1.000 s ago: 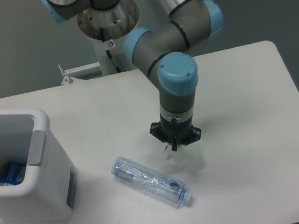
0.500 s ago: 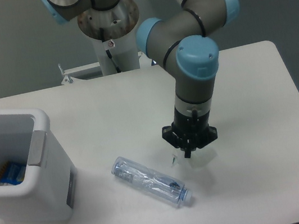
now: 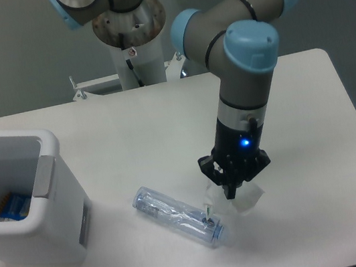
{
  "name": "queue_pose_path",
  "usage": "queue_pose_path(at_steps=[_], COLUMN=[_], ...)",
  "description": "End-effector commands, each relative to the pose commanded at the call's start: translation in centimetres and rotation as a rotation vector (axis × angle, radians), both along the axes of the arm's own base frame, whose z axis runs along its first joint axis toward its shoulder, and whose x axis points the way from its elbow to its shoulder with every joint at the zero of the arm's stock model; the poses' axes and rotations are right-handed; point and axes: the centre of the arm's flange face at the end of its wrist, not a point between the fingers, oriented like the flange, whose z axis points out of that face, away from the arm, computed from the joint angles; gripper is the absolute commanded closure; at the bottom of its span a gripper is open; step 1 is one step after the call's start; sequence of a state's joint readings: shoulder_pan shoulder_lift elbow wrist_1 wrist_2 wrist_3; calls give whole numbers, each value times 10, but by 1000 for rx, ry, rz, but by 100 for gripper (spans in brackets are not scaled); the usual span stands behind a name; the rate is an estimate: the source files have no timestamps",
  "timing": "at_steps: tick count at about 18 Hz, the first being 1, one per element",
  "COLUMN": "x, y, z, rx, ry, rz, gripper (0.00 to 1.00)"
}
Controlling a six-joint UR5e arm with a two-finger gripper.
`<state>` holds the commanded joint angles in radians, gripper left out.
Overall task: Place the trash in the trash can
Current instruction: 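Close the gripper on the white tissue and lift it, then carry the held tissue over the white trash bin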
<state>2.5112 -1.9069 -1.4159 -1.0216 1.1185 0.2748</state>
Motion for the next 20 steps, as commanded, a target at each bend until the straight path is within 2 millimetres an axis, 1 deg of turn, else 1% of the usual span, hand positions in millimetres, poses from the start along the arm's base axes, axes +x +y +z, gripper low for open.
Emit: queue_pose_path(at_steps=[2, 5, 7, 9, 11, 16, 18, 20], x=[14, 44, 64, 92, 121, 181, 205, 226], y=[4, 15, 23, 33, 36, 38, 36, 42], z=[18, 60, 84, 102, 121, 156, 165, 167], rx=[43, 117, 150, 169, 192, 233, 243, 245], ry=[-17, -35, -42, -33, -24, -21, -19, -19], rz=[-1, 11, 16, -14, -41, -95, -120, -155], gripper=[100, 100, 100, 100, 100, 100, 100, 100])
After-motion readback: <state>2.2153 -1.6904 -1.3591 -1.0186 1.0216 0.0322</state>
